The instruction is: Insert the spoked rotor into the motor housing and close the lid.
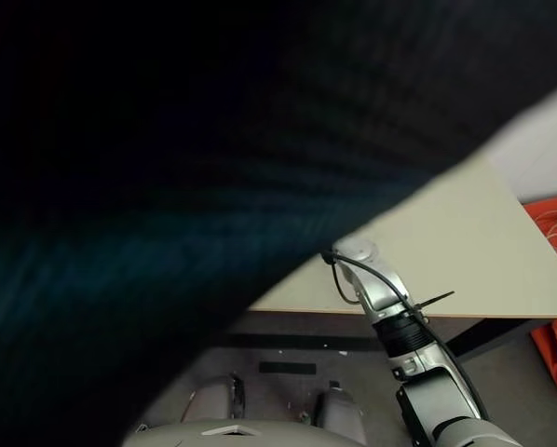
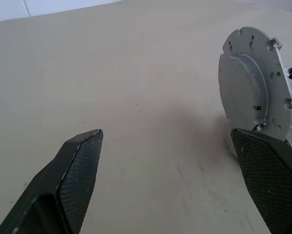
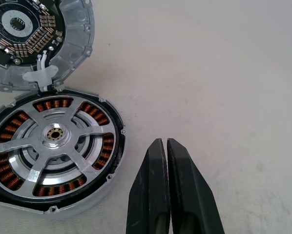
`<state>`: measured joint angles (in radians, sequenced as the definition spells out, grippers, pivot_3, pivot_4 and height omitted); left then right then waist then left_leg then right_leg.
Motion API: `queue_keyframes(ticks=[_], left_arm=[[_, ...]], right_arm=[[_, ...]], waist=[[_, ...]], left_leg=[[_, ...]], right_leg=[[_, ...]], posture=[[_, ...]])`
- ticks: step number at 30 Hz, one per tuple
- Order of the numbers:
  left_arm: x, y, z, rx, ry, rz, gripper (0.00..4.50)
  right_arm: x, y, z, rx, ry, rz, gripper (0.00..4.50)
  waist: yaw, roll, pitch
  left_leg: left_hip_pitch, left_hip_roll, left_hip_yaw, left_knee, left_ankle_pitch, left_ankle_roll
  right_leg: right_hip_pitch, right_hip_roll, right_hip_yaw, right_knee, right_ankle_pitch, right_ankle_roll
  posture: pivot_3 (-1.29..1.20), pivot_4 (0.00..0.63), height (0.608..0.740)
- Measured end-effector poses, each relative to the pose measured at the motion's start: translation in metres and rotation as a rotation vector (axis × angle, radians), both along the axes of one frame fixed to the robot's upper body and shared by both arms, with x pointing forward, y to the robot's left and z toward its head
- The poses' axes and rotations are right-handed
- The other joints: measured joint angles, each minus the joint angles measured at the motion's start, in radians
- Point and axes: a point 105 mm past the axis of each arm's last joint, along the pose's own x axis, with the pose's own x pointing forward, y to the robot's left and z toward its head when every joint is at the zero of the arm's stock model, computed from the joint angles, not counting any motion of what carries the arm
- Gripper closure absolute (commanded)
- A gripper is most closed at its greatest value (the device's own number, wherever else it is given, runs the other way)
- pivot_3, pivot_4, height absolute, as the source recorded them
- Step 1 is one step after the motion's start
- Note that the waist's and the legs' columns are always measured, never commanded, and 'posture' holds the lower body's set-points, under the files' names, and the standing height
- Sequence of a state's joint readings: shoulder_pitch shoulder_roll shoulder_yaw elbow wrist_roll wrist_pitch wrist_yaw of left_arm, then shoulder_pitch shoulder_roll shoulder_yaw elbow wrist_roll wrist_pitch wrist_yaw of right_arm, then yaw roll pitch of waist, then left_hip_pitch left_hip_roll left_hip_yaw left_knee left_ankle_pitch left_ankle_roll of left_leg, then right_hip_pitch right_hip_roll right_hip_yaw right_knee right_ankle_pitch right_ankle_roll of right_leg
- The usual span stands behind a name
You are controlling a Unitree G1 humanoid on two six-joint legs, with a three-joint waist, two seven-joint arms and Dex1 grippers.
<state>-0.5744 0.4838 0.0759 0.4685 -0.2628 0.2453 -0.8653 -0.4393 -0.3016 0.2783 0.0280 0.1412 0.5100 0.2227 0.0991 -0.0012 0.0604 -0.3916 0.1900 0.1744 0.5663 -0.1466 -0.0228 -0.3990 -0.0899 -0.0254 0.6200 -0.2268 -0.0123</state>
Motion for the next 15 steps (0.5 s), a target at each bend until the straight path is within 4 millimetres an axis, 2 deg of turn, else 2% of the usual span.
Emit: queue_keyframes(ticks=[5,12,15], left_arm=[[0.000,0.000,0.000,0.000,-0.002,0.001,0.05],[0.000,0.000,0.000,0.000,-0.001,0.001,0.05],[0.000,0.000,0.000,0.000,-0.001,0.001,0.05]], right_arm=[[-0.008,0.021,0.004,0.038,0.016,0.088,4.45],[-0.013,0.035,0.002,0.072,0.047,0.129,4.45],[-0.012,0.042,-0.010,0.095,0.101,0.128,4.45]], waist=[[-0.002,0.000,0.000],[-0.002,0.000,0.000],[-0.002,0.000,0.000]], left_leg=[[0.001,0.000,0.000,0.000,-0.001,0.001],[0.001,0.000,0.000,0.001,-0.001,0.001],[0.002,0.001,0.000,0.001,-0.001,0.001]], right_leg=[[0.000,0.000,0.000,0.001,0.000,0.000],[0.000,0.000,0.000,0.002,0.000,0.000],[0.001,0.000,0.000,0.002,0.000,0.000]], posture=[[0.00,0.000,0.740],[0.00,0.000,0.740],[0.00,0.000,0.740]])
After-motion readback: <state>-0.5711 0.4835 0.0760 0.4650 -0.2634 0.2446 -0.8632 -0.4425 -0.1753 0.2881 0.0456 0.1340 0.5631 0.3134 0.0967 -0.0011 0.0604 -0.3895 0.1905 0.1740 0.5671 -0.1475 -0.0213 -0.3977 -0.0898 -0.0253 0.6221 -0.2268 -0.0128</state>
